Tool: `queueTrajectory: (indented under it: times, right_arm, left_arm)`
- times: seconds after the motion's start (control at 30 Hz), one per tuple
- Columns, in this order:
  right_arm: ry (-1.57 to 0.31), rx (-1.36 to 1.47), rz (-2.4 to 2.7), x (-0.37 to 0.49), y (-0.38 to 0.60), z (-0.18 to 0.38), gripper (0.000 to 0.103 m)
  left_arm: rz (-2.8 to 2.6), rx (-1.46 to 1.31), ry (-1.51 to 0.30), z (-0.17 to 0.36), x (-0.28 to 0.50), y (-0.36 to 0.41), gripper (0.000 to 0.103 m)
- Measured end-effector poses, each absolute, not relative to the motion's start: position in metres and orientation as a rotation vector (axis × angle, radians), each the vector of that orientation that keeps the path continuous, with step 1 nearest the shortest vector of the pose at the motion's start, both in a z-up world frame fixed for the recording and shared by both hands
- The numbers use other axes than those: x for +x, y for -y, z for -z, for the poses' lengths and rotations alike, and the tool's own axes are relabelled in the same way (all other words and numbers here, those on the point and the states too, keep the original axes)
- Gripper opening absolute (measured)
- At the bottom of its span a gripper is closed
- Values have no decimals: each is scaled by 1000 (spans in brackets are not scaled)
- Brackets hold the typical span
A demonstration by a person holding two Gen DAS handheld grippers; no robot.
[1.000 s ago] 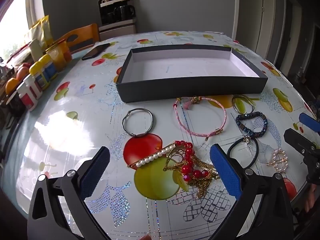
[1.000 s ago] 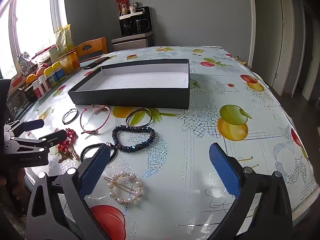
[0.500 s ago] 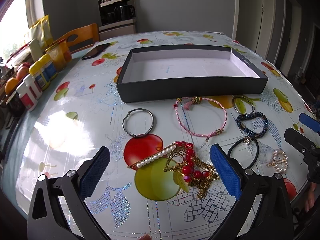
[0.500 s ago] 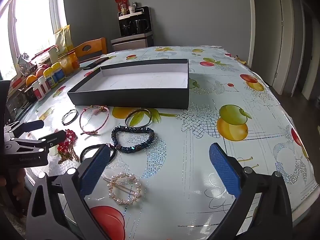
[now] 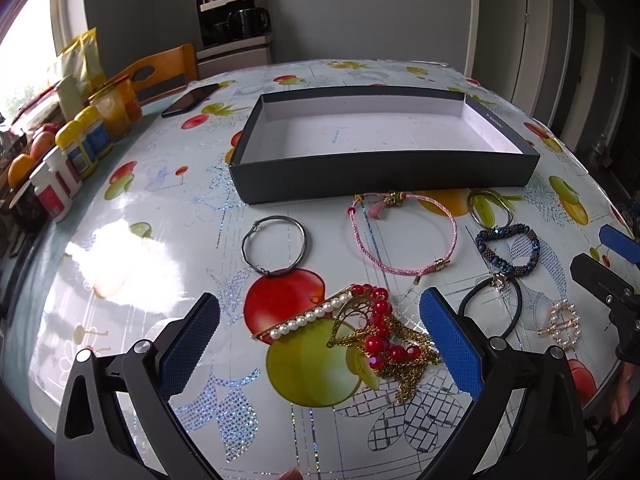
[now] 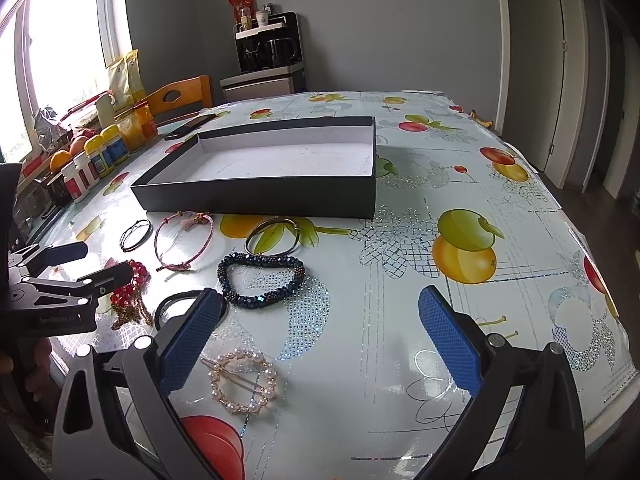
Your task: Organize jewelry
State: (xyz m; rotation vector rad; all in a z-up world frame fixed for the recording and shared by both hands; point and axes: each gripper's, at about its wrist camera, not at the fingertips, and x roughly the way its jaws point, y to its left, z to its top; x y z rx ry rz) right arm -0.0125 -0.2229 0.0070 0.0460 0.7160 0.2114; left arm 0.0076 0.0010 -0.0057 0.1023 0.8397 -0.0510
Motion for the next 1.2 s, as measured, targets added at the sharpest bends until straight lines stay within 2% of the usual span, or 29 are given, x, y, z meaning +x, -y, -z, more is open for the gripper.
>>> queueTrajectory:
  times: [1.2]
  right_arm:
    - [-723, 54, -210, -3, 220, -15, 98]
  left_arm:
    - [51, 92, -846, 8, 10, -5, 101]
